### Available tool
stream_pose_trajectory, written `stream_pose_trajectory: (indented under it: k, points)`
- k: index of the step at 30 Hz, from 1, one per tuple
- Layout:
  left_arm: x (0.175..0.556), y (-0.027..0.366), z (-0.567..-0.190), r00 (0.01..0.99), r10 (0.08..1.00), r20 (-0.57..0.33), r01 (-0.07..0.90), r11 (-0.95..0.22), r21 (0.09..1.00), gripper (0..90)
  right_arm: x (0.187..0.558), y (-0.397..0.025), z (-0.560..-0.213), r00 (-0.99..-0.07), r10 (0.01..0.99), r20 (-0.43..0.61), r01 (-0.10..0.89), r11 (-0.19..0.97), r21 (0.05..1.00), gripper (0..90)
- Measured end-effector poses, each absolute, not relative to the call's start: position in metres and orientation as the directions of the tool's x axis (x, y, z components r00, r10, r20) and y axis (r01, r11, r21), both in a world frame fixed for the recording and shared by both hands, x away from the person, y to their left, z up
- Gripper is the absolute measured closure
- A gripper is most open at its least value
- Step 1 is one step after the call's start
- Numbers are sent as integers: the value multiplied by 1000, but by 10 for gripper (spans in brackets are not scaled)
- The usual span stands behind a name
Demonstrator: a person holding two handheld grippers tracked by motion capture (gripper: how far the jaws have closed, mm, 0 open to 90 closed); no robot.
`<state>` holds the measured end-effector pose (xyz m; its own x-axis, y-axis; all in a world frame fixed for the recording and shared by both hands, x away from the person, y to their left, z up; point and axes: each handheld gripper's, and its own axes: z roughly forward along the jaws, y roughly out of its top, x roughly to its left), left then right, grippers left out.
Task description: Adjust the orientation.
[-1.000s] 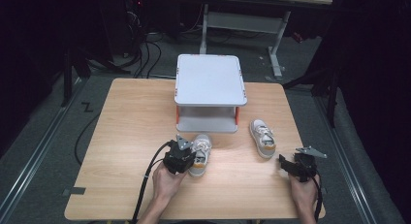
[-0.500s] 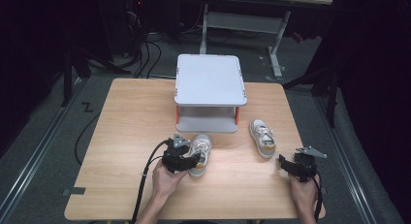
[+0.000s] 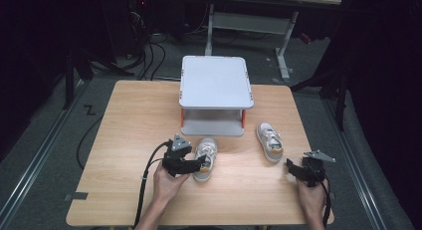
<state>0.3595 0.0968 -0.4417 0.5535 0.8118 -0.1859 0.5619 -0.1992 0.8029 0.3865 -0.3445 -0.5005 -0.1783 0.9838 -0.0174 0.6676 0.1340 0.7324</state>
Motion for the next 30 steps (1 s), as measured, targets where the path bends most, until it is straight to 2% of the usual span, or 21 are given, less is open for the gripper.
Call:
stream_pose_trajectory:
  k: [13, 30]
  points:
    - [353, 122, -432, 548, 818, -174, 528, -177, 830, 342, 387, -344, -500, -175, 984, -16, 669, 131, 732, 343]
    - [343, 172, -426, 468, 863, -190, 513, -90, 853, 325, 387, -344, -500, -175, 984, -18, 668, 132, 732, 345]
